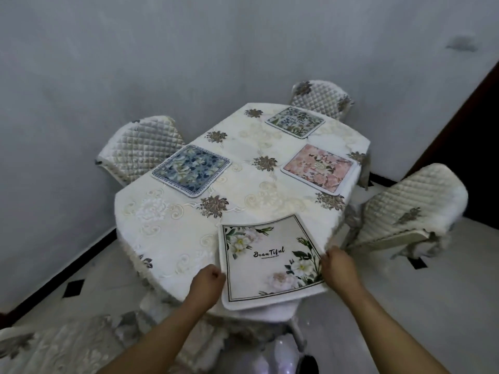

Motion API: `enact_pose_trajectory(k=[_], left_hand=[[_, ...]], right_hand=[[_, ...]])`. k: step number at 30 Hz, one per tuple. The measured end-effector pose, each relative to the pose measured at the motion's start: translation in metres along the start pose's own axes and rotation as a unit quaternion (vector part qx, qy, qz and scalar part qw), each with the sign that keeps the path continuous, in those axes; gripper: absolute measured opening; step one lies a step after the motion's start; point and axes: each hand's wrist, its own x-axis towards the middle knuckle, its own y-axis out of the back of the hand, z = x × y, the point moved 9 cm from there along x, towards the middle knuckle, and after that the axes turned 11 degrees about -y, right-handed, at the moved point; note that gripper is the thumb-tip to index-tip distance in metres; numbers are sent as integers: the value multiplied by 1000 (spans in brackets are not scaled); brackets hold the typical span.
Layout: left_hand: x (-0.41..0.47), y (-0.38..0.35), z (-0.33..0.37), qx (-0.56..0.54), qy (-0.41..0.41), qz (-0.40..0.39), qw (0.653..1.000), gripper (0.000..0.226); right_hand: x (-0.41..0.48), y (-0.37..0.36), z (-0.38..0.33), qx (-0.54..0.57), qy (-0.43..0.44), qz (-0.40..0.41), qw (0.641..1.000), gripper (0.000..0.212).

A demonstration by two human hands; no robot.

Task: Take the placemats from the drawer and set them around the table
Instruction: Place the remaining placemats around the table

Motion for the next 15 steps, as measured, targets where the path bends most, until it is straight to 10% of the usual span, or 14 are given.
enact_pose_trajectory(k=[15], left_hand=[[-119,85,-14,5,-130,62,990,26]], right_hand=[[-176,22,-8,38,16,55,998,21]])
